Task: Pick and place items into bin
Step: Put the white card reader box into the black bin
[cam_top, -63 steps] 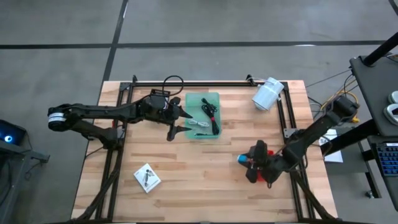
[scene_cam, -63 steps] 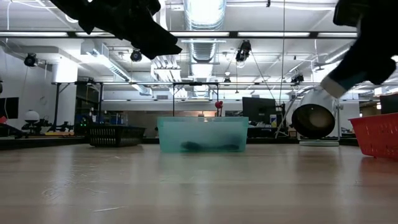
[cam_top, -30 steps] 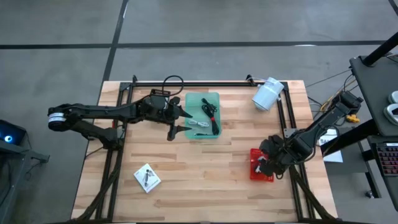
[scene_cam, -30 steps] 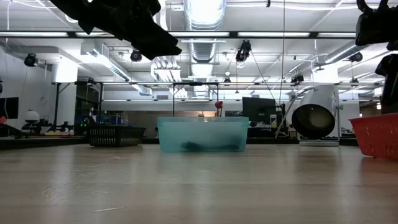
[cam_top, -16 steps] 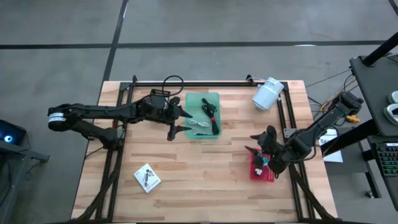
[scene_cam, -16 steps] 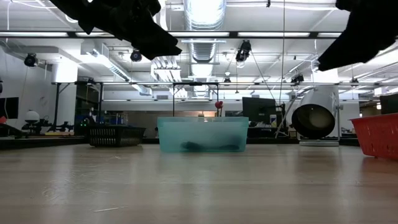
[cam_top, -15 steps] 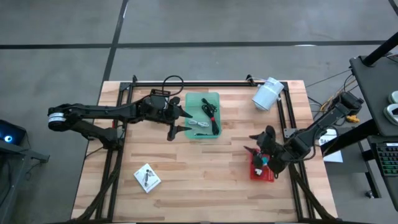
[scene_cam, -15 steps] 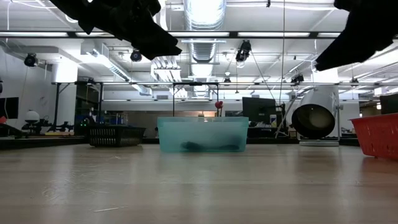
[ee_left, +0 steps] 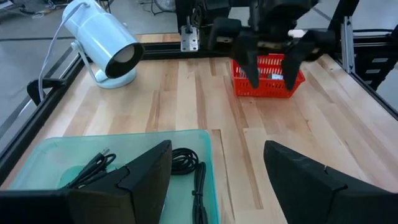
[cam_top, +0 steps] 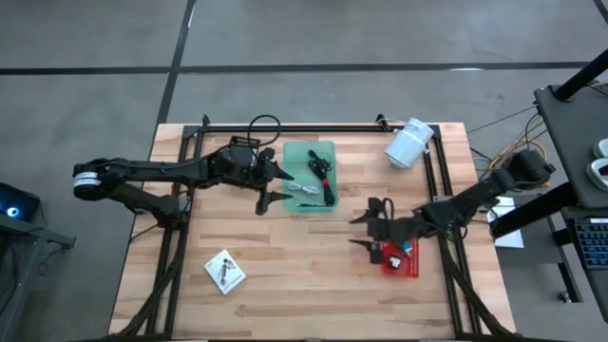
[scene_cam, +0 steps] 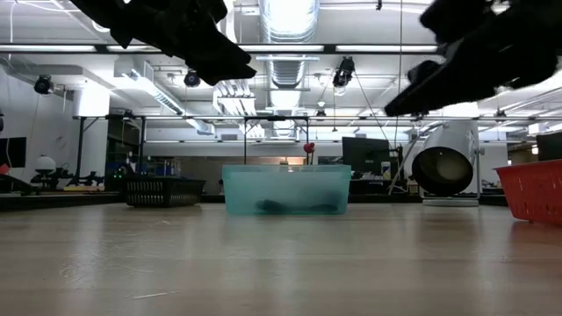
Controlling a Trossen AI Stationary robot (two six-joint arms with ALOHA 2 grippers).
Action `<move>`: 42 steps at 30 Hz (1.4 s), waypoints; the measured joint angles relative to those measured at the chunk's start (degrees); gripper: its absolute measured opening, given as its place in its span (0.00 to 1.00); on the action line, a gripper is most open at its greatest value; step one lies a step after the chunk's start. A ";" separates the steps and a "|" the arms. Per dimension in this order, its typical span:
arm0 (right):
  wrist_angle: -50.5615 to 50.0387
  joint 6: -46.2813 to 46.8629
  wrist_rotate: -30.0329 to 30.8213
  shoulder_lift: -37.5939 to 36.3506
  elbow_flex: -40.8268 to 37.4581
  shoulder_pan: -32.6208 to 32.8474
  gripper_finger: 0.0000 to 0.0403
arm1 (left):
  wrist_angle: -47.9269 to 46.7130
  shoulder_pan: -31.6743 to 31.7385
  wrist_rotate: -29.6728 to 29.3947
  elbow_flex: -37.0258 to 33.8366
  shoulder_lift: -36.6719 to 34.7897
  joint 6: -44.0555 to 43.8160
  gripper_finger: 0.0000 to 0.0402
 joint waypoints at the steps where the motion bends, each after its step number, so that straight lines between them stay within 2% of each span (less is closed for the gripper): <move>1: 0.88 -2.98 0.00 1.29 0.49 -1.12 0.58 | -0.23 0.00 0.00 0.00 0.00 -0.15 0.59; 5: 5.21 -16.49 -0.03 5.36 3.65 -5.44 0.58 | -3.51 -0.02 -0.01 0.24 0.02 -7.72 0.59; 7: 5.15 -19.93 -0.02 6.81 5.06 -7.54 0.58 | -6.07 -0.02 0.00 0.24 0.00 -13.38 0.59; 14: 0.81 -25.61 -0.03 10.69 8.69 -14.91 0.58 | -21.77 -0.83 -0.08 0.24 0.00 -35.50 0.59; 21: 3.08 -30.84 -0.04 10.32 9.35 -22.39 0.57 | -36.98 -5.49 0.02 0.48 -0.07 -45.14 0.59; 28: 5.26 -33.60 -0.04 10.04 9.32 -28.50 0.57 | -38.83 -6.26 0.02 0.52 0.00 -55.48 0.59; 32: 8.48 -34.01 -0.18 10.04 9.32 -31.05 0.57 | -40.94 -6.94 -0.35 1.53 0.00 -56.39 0.59; 34: 10.54 -34.78 -1.05 10.02 9.32 -32.16 0.57 | -42.07 -7.10 -2.44 1.60 0.65 -55.69 0.59; 39: 11.30 -34.86 -7.96 10.02 9.32 -34.53 0.57 | -44.70 -7.65 -3.41 3.24 3.51 -45.81 0.59; 42: 11.15 -34.83 -9.09 10.02 9.32 -35.06 0.57 | -47.72 -8.11 -5.22 5.02 6.54 -40.58 0.59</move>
